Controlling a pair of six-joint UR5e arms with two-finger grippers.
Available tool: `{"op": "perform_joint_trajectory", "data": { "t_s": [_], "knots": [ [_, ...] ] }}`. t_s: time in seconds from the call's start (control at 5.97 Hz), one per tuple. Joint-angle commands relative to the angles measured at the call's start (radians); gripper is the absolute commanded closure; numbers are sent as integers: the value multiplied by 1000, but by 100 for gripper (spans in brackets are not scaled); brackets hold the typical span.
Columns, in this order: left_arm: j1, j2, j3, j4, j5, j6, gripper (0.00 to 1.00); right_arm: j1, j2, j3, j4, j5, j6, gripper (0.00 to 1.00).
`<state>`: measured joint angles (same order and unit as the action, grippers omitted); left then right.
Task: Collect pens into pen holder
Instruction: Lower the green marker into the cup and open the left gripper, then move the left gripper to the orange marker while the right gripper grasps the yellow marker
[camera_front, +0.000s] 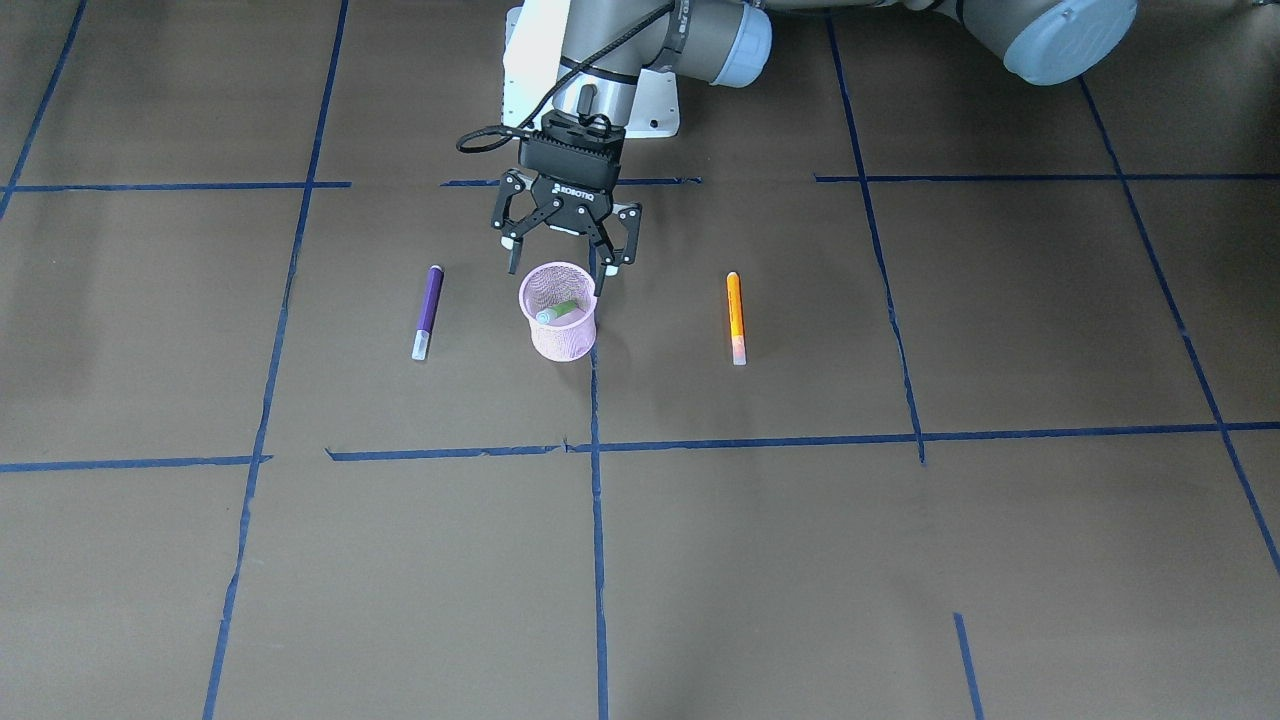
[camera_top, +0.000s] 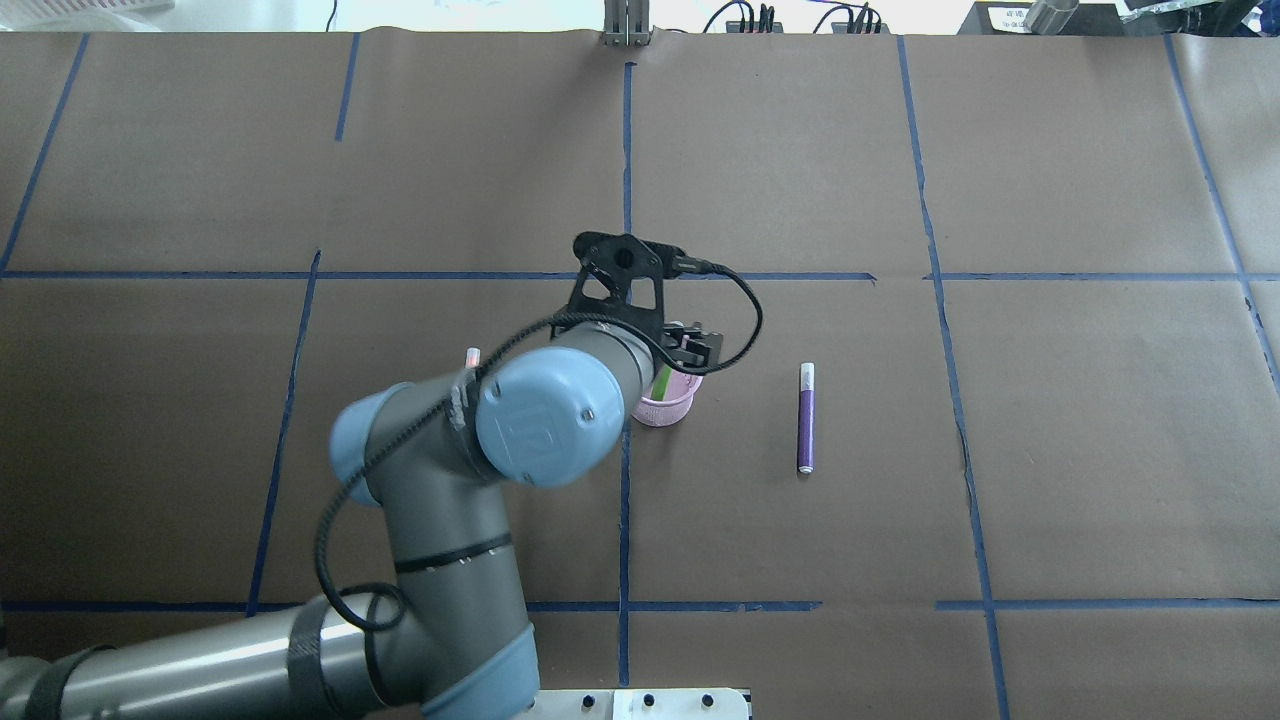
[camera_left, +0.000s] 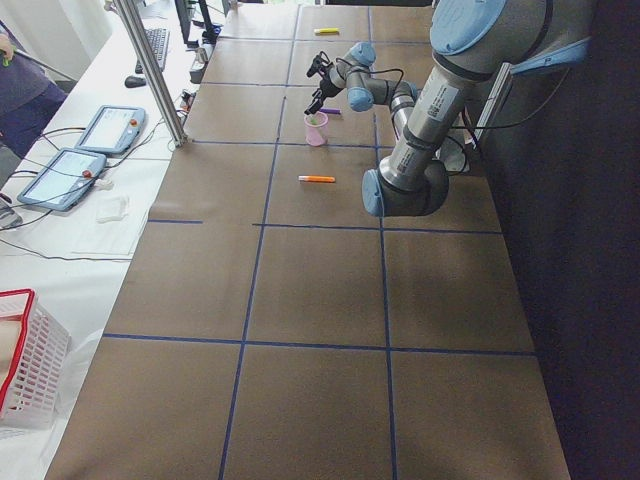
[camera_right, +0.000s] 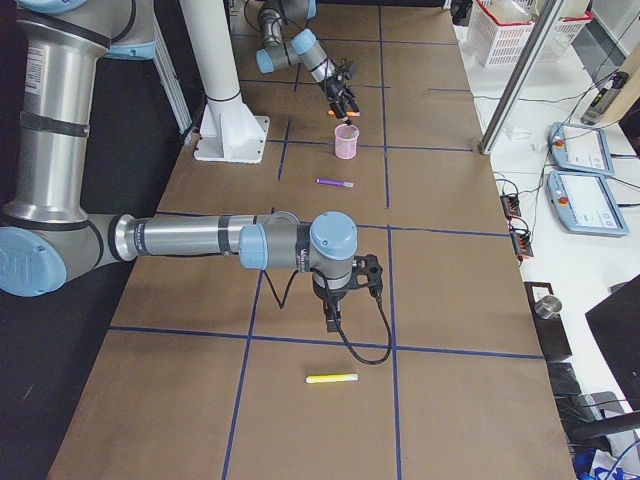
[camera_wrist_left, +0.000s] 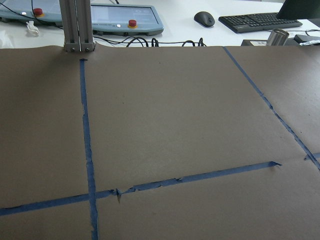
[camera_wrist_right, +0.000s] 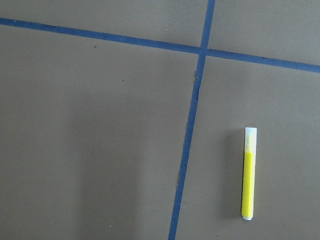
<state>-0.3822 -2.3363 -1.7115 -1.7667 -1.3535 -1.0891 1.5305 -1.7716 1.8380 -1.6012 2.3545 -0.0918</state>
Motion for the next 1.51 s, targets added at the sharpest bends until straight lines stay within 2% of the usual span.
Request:
{"op": "perform_joint_trajectory", "data": {
  "t_s": [0.0, 0.17, 0.34, 0.5, 0.84, 1.01, 1.17, 1.34],
  "knots": [
    [-146, 72, -72, 209, -384, 52, 1, 0, -20, -20, 3, -6, -5, 0],
    [-185, 130, -117, 229, -441, 175, 0, -1, -22, -122, 141, -9, 4, 0],
    [-197, 158, -137, 231, -443, 195, 0, -1, -12, -279, 340, -8, 48, 1],
    [-198, 158, -138, 231, -443, 195, 0, -13, -11, -348, 456, -9, 154, 4],
    [-198, 164, -151, 231, -441, 195, 0, -82, 78, -535, 571, -23, 158, 10],
    [-198, 166, -164, 231, -441, 193, 0, -111, 122, -613, 604, -59, 156, 12],
    [-198, 166, -168, 231, -441, 193, 0, -125, 133, -634, 612, -66, 150, 13],
    [-198, 167, -168, 231, -441, 193, 0, -133, 142, -666, 613, -70, 150, 19]
  ]
}}
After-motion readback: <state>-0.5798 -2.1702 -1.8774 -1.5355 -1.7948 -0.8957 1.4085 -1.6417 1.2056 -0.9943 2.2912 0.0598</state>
